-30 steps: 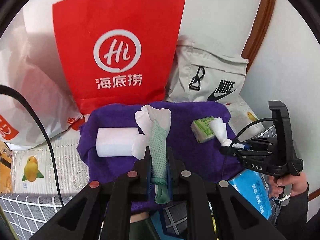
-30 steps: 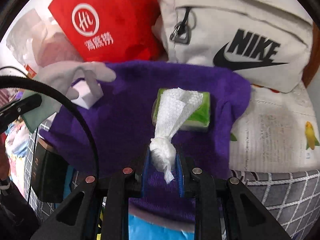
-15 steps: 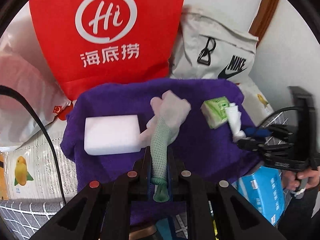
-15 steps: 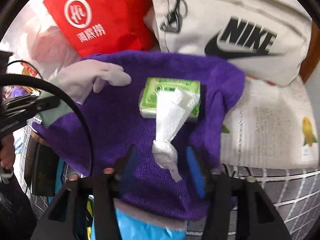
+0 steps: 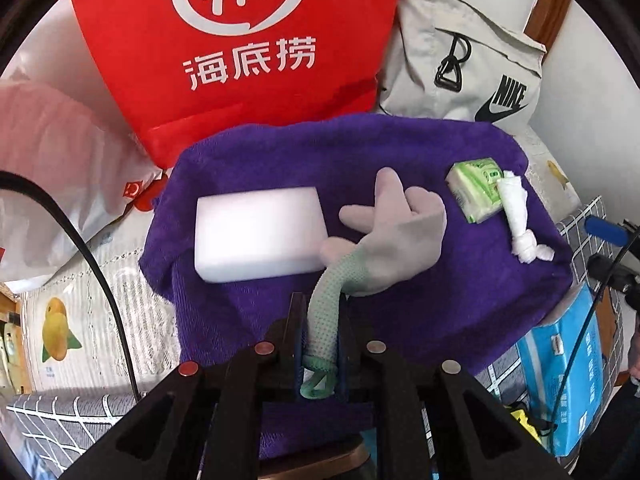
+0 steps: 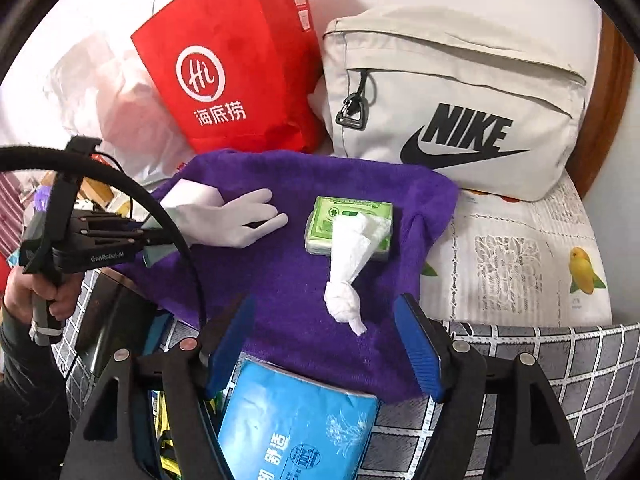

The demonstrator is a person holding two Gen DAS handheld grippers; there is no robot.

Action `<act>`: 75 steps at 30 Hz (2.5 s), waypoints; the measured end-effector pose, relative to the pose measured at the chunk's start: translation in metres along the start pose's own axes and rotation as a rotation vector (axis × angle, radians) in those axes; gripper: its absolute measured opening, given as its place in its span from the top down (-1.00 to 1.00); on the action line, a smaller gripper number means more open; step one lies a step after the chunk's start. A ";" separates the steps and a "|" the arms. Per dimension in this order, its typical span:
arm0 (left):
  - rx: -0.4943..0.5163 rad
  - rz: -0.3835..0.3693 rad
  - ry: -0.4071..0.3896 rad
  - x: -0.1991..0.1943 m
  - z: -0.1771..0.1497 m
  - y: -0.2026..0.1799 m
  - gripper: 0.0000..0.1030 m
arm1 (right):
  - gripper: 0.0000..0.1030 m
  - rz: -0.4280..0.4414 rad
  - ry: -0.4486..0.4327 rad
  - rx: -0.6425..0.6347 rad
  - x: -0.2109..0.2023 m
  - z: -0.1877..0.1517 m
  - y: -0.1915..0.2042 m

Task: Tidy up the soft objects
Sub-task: 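Open both tools and withdraw them toward the yellow bag and blue tissue pack, then grasp the tomato-print snack packet with the right tool while the left grasps the yellow bag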

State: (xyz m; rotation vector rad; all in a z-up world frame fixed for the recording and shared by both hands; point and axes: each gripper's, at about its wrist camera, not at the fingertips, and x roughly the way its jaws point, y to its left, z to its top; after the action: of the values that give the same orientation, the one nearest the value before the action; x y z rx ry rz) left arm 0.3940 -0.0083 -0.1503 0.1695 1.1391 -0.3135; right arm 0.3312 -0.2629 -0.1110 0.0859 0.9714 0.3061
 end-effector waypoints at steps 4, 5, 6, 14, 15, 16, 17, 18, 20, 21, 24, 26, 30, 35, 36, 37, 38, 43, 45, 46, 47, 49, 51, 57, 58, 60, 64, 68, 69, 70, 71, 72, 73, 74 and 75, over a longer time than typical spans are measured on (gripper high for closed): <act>-0.020 0.007 0.028 0.001 -0.003 0.004 0.51 | -0.40 0.025 -0.008 0.036 -0.010 -0.005 -0.004; -0.029 0.010 0.029 0.001 -0.003 0.006 0.49 | -0.40 0.029 -0.013 0.039 -0.012 -0.006 -0.003; -0.039 0.013 0.027 -0.001 -0.004 0.007 0.47 | -0.40 0.030 -0.016 0.042 -0.014 -0.008 -0.003; -0.014 0.150 -0.009 -0.025 -0.012 0.004 -0.20 | -0.40 0.029 -0.027 0.078 -0.031 -0.024 0.001; -0.009 0.161 -0.026 -0.030 -0.013 0.003 -0.22 | -0.40 0.024 -0.025 0.082 -0.033 -0.026 0.002; -0.001 0.165 -0.039 -0.034 -0.015 0.002 -0.25 | -0.40 0.019 -0.023 0.088 -0.034 -0.029 0.002; 0.004 0.167 -0.045 -0.037 -0.015 0.001 -0.30 | -0.40 0.016 -0.022 0.095 -0.036 -0.032 0.002; 0.007 0.174 -0.051 -0.041 -0.017 0.000 -0.31 | -0.40 0.018 -0.022 0.098 -0.039 -0.035 0.003; 0.012 0.198 -0.063 -0.046 -0.019 -0.001 -0.33 | -0.40 0.024 -0.024 0.104 -0.044 -0.041 0.004; 0.010 0.213 -0.064 -0.049 -0.021 -0.001 -0.33 | -0.40 0.024 -0.025 0.108 -0.047 -0.045 0.005; 0.000 0.203 -0.089 -0.063 -0.028 -0.003 -0.33 | -0.40 -0.006 -0.035 0.096 -0.059 -0.055 0.010; 0.003 0.173 -0.102 -0.075 -0.035 -0.007 -0.33 | -0.42 -0.033 -0.041 0.090 -0.067 -0.063 0.014; 0.023 0.107 -0.141 -0.100 -0.055 -0.028 -0.40 | -0.50 -0.055 -0.053 0.087 -0.082 -0.079 0.018; 0.085 -0.020 -0.151 -0.109 -0.081 -0.072 -0.42 | -0.50 -0.049 -0.069 0.119 -0.098 -0.102 0.018; 0.102 -0.032 -0.144 -0.109 -0.087 -0.081 -0.43 | -0.50 -0.048 -0.072 0.126 -0.101 -0.106 0.017; 0.126 -0.052 -0.134 -0.107 -0.095 -0.093 -0.44 | -0.50 -0.049 -0.076 0.133 -0.105 -0.111 0.016; 0.144 -0.068 -0.127 -0.105 -0.102 -0.101 -0.47 | -0.50 -0.050 -0.080 0.140 -0.109 -0.116 0.015; 0.230 -0.028 -0.085 -0.078 -0.119 -0.135 -0.47 | -0.50 -0.059 -0.090 0.166 -0.125 -0.135 0.008; 0.266 -0.001 -0.081 -0.070 -0.120 -0.142 -0.47 | -0.50 -0.063 -0.097 0.175 -0.131 -0.141 0.007; 0.290 0.021 -0.082 -0.065 -0.120 -0.146 -0.47 | -0.50 -0.059 -0.098 0.177 -0.133 -0.144 0.006; 0.315 0.046 -0.080 -0.060 -0.120 -0.149 -0.47 | -0.50 -0.055 -0.099 0.178 -0.134 -0.147 0.005; 0.348 0.084 -0.055 -0.049 -0.120 -0.151 -0.47 | -0.50 -0.055 -0.100 0.181 -0.136 -0.152 0.004; 0.364 0.084 -0.030 -0.040 -0.119 -0.152 -0.46 | -0.50 -0.057 -0.090 0.183 -0.135 -0.158 0.002; 0.361 0.023 0.030 -0.023 -0.113 -0.150 0.10 | -0.50 -0.066 -0.054 0.205 -0.121 -0.163 -0.009; 0.353 0.015 0.029 -0.022 -0.111 -0.149 0.26 | -0.50 -0.067 -0.046 0.207 -0.117 -0.163 -0.010; 0.342 0.009 0.026 -0.020 -0.108 -0.145 0.42 | -0.50 -0.067 -0.036 0.207 -0.112 -0.162 -0.011; 0.345 -0.017 0.028 -0.017 -0.106 -0.145 0.65 | -0.50 -0.067 -0.025 0.209 -0.104 -0.159 -0.012; 0.365 -0.004 0.025 -0.017 -0.107 -0.149 0.64 | -0.50 -0.054 -0.030 0.212 -0.103 -0.155 -0.011; 0.370 -0.001 0.029 -0.015 -0.107 -0.149 0.61 | -0.50 -0.054 -0.027 0.208 -0.102 -0.154 -0.010; 0.370 0.004 0.030 -0.012 -0.105 -0.149 0.61 | -0.50 -0.055 -0.022 0.205 -0.101 -0.154 -0.009; 0.367 0.007 0.026 -0.010 -0.105 -0.150 0.61 | -0.50 -0.056 -0.017 0.205 -0.099 -0.153 -0.009; 0.369 0.011 0.023 -0.009 -0.105 -0.150 0.61 | -0.50 -0.055 -0.013 0.205 -0.097 -0.153 -0.008; 0.370 0.014 0.020 -0.009 -0.106 -0.151 0.64 | -0.50 -0.052 -0.009 0.205 -0.096 -0.153 -0.008; 0.370 0.011 0.022 -0.008 -0.105 -0.151 0.65 | -0.50 -0.051 -0.006 0.205 -0.095 -0.153 -0.007; 0.367 0.008 0.022 -0.009 -0.105 -0.151 0.66 | -0.50 -0.051 -0.004 0.205 -0.095 -0.153 -0.007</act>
State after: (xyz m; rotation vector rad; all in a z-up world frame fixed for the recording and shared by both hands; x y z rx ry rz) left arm 0.2501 -0.1189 -0.1815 0.5012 1.0944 -0.5140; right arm 0.1568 -0.3069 -0.1233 0.2482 0.9973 0.1589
